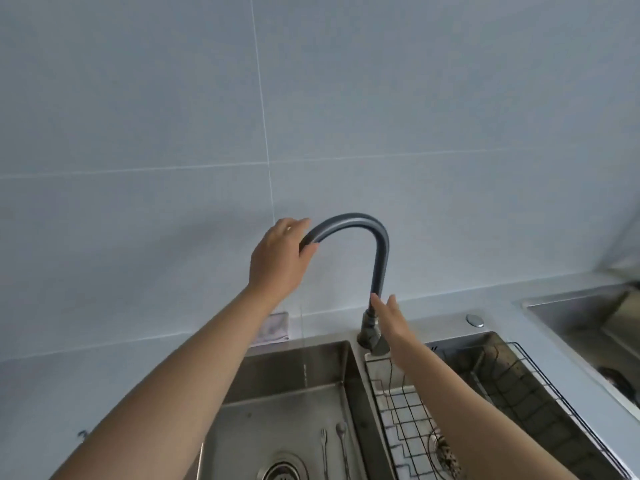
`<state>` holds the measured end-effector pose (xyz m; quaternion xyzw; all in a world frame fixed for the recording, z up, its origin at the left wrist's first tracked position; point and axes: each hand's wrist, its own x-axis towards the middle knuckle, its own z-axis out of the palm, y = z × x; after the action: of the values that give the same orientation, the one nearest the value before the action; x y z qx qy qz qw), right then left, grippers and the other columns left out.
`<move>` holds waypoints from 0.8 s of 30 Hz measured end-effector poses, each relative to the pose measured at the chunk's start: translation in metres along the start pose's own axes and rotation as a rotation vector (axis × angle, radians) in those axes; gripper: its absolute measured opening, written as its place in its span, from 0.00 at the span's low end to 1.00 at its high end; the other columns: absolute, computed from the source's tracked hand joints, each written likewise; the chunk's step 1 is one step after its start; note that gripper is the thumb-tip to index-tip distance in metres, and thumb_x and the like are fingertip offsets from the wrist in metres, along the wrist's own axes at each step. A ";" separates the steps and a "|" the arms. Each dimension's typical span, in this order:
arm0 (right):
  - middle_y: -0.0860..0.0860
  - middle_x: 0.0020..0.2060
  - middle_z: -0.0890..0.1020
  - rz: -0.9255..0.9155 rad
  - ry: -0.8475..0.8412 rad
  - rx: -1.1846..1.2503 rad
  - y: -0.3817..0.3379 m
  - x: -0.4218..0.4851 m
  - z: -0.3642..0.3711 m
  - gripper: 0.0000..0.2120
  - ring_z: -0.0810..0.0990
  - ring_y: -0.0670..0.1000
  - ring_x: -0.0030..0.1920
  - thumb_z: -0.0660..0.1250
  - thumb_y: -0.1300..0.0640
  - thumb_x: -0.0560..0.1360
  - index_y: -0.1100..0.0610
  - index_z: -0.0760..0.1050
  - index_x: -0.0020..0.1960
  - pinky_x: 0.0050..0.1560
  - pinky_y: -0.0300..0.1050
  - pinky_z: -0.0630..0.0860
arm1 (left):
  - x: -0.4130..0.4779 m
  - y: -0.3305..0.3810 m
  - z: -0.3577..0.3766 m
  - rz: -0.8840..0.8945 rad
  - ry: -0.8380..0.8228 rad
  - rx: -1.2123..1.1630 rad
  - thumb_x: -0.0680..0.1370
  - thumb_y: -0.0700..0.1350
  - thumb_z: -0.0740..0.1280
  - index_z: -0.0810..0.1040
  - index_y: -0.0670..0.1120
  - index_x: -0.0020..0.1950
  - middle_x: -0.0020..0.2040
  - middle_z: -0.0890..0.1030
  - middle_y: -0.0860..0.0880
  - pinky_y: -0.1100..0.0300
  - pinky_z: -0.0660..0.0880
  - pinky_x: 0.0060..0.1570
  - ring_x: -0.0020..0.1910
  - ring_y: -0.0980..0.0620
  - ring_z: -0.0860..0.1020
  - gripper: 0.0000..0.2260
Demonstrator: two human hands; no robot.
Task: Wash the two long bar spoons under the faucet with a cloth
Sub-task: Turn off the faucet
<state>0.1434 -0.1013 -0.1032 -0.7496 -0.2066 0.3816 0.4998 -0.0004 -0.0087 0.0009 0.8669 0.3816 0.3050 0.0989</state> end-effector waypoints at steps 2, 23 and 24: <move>0.59 0.76 0.52 0.053 0.047 0.094 -0.003 0.002 -0.008 0.30 0.55 0.61 0.75 0.53 0.48 0.81 0.60 0.46 0.76 0.73 0.58 0.56 | 0.014 0.003 -0.004 -0.001 -0.056 0.059 0.79 0.48 0.61 0.66 0.47 0.71 0.67 0.71 0.44 0.52 0.71 0.58 0.64 0.44 0.71 0.20; 0.62 0.69 0.68 0.319 0.118 0.769 -0.019 0.012 -0.007 0.25 0.78 0.56 0.42 0.58 0.56 0.79 0.67 0.60 0.71 0.43 0.40 0.74 | 0.042 0.011 0.001 0.063 -0.161 0.042 0.79 0.42 0.61 0.73 0.49 0.66 0.49 0.82 0.39 0.54 0.72 0.49 0.49 0.40 0.77 0.15; 0.62 0.72 0.62 0.327 0.115 0.786 -0.021 0.010 -0.008 0.24 0.78 0.58 0.57 0.58 0.57 0.79 0.67 0.60 0.71 0.58 0.43 0.75 | 0.042 0.011 0.001 0.063 -0.159 0.044 0.79 0.42 0.61 0.73 0.49 0.66 0.49 0.82 0.39 0.54 0.72 0.49 0.49 0.40 0.77 0.15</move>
<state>0.1571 -0.0906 -0.0864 -0.5452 0.1044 0.4630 0.6910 0.0288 0.0142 0.0236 0.9020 0.3516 0.2296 0.1003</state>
